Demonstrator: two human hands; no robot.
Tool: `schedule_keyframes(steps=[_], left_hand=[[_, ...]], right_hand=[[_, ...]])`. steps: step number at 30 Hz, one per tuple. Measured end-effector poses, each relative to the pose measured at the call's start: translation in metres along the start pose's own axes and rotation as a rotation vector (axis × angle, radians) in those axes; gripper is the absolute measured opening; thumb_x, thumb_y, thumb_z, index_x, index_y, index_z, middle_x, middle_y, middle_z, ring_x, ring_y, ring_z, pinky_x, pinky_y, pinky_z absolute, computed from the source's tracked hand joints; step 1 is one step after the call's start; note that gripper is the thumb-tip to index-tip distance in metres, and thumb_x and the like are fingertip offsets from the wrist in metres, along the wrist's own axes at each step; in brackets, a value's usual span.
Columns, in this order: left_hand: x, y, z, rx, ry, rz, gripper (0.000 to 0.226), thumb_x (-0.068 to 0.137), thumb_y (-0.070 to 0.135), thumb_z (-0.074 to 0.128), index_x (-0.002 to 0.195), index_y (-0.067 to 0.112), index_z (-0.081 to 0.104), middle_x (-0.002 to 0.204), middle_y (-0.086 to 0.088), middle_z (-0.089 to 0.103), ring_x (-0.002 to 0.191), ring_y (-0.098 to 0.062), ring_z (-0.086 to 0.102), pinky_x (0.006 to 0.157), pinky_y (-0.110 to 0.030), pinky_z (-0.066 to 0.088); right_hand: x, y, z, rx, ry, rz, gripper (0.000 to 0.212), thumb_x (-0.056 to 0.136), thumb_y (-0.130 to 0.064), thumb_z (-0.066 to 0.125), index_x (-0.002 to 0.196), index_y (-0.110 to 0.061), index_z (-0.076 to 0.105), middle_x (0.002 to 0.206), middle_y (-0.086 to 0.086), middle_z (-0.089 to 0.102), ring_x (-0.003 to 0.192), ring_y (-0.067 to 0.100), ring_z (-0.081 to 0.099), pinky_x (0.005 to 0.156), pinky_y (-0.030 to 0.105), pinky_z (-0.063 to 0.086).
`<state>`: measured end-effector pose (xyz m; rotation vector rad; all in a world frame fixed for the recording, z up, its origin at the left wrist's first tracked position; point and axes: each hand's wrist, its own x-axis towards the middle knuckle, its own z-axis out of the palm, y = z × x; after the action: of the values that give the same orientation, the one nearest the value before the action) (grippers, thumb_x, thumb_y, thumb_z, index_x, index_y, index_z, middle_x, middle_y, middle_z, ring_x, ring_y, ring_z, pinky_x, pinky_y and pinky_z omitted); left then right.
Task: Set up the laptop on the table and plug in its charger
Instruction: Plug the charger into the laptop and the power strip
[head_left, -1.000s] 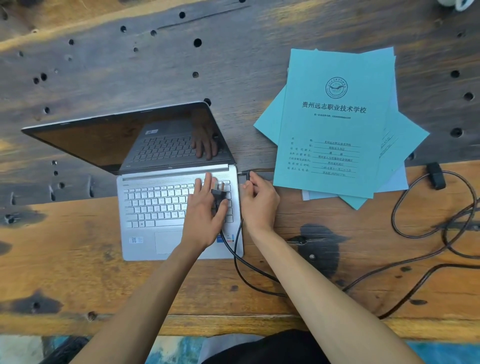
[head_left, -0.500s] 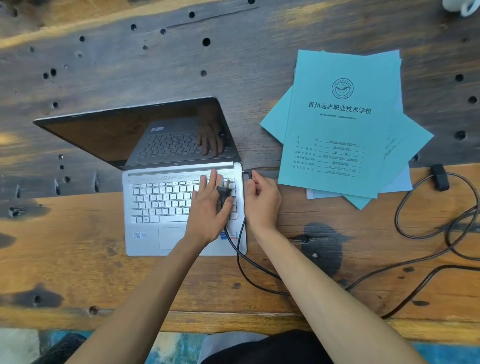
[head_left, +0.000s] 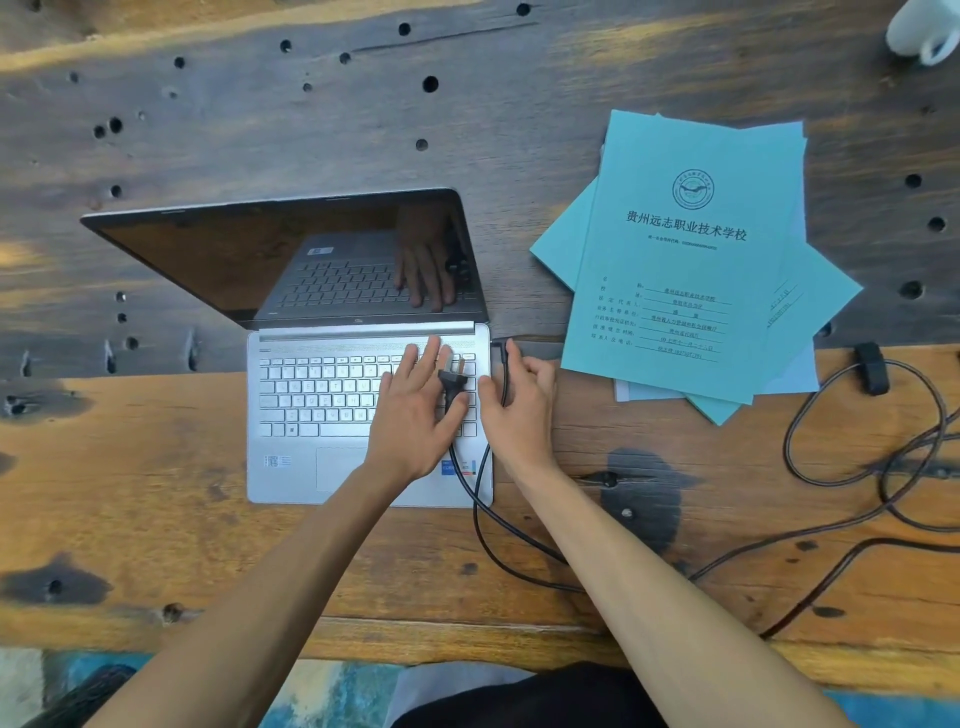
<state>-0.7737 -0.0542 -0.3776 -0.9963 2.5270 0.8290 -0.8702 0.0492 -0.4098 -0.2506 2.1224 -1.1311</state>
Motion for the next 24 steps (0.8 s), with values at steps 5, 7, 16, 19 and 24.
schedule_keyframes(steps=[5, 7, 16, 19, 24], left_hand=[[0.0, -0.002, 0.0, -0.009, 0.016, 0.007, 0.062, 0.104, 0.048, 0.039, 0.157, 0.017, 0.034, 0.168, 0.0, 0.018, 0.156, -0.027, 0.01, 0.123, -0.054, 0.014], [0.0, -0.003, 0.001, -0.003, 0.025, 0.01, 0.061, 0.104, 0.046, 0.042, 0.157, 0.017, 0.034, 0.168, 0.0, 0.018, 0.156, -0.027, 0.01, 0.124, -0.053, 0.013], [0.001, -0.001, 0.0, -0.036, -0.006, -0.007, 0.06, 0.104, 0.044, 0.042, 0.157, 0.018, 0.032, 0.169, -0.001, 0.011, 0.157, -0.029, 0.004, 0.123, -0.055, 0.012], [-0.004, 0.003, -0.001, -0.086, -0.01, -0.035, 0.061, 0.104, 0.047, 0.041, 0.159, 0.027, 0.027, 0.17, -0.002, 0.008, 0.157, -0.03, -0.003, 0.124, -0.054, 0.006], [-0.025, 0.009, -0.009, -0.179, 0.085, -0.032, 0.061, 0.103, 0.049, 0.042, 0.158, 0.027, 0.03, 0.169, -0.002, 0.014, 0.156, -0.031, -0.005, 0.123, -0.053, 0.005]], right_hand=[[0.001, 0.007, -0.002, -0.078, -0.058, -0.031, 0.066, 0.093, -0.016, 0.058, 0.156, -0.013, 0.038, 0.122, 0.0, 0.038, 0.127, 0.019, 0.039, 0.112, 0.025, 0.026], [0.001, 0.008, -0.002, -0.081, -0.069, -0.033, 0.067, 0.092, -0.014, 0.058, 0.156, -0.012, 0.037, 0.125, 0.002, 0.04, 0.128, 0.019, 0.038, 0.111, 0.023, 0.023], [0.0, 0.006, -0.009, -0.069, -0.151, 0.01, 0.071, 0.093, -0.013, 0.059, 0.159, -0.017, 0.031, 0.128, 0.0, 0.04, 0.133, 0.017, 0.033, 0.119, 0.03, 0.023], [0.004, -0.002, -0.022, -0.037, -0.233, 0.07, 0.068, 0.097, -0.016, 0.057, 0.159, -0.023, 0.032, 0.129, -0.002, 0.042, 0.132, 0.014, 0.039, 0.12, 0.033, 0.028], [0.002, -0.023, -0.043, -0.044, -0.302, 0.092, 0.058, 0.102, -0.027, 0.055, 0.157, -0.023, 0.037, 0.137, -0.001, 0.047, 0.099, -0.012, 0.047, 0.081, 0.005, 0.036]])
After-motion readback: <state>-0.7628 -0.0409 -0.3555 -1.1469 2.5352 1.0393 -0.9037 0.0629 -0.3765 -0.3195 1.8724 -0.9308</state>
